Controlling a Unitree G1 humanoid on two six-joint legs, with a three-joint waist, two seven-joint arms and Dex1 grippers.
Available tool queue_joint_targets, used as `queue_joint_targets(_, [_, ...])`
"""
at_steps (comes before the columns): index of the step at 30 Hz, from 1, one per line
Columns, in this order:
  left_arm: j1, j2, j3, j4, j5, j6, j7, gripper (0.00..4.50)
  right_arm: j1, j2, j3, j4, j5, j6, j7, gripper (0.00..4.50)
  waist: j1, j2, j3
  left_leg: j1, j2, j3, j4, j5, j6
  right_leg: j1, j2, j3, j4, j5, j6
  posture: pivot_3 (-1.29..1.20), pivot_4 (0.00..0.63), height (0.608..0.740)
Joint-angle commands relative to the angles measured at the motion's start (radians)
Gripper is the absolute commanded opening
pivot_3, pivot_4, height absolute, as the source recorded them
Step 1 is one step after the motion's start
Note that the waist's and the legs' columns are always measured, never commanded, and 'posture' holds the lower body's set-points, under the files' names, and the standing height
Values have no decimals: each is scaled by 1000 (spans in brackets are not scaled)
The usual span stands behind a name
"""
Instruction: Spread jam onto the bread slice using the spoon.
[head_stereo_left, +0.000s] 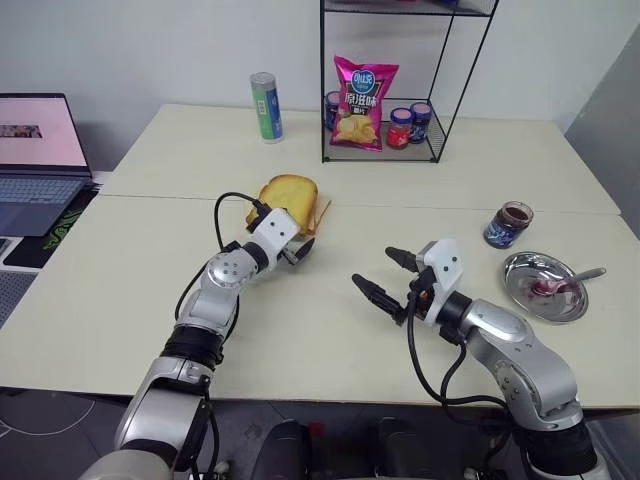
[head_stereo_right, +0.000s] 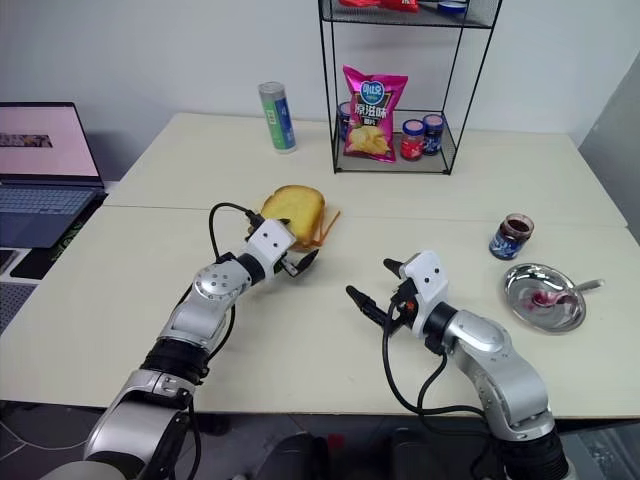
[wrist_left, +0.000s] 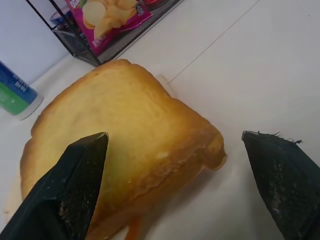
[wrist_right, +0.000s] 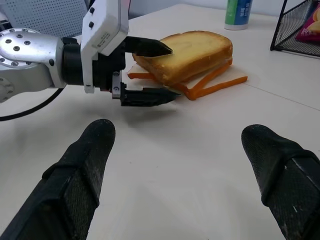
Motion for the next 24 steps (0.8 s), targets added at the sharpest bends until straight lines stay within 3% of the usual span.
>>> queue_joint_targets(1, [-52, -2, 25, 14, 2, -45, 39, 4078, -7, 6, -6, -15, 3, -20, -11, 4500, 0, 0, 0, 0, 0, 0, 0, 0, 0, 0, 0, 0, 0, 0, 0, 0, 150, 740])
queue_joint_targets(18, [-62, -10, 52, -4, -40, -65, 36, 547, 9, 8, -7, 28, -33, -72, -39, 4500, 0, 0, 0, 0, 0, 0, 1, 0, 0, 0, 0, -1, 1, 0, 0, 0, 150, 740])
queue_joint_targets(21, [-49, -31, 56, -97, -108, -74, -31, 37, 24, 3, -19, 33, -44, -78, -50, 4500, 0, 0, 0, 0, 0, 0, 1, 0, 0, 0, 0, -1, 1, 0, 0, 0, 150, 740])
queue_joint_targets(24, [13, -33, 11, -259, -181, -52, -170, 37, 55, -9, -50, 16, -42, -72, -66, 4500, 1, 0, 0, -1, 0, 0, 0, 0, 0, 0, 0, 0, 1, 0, 0, 0, 150, 740])
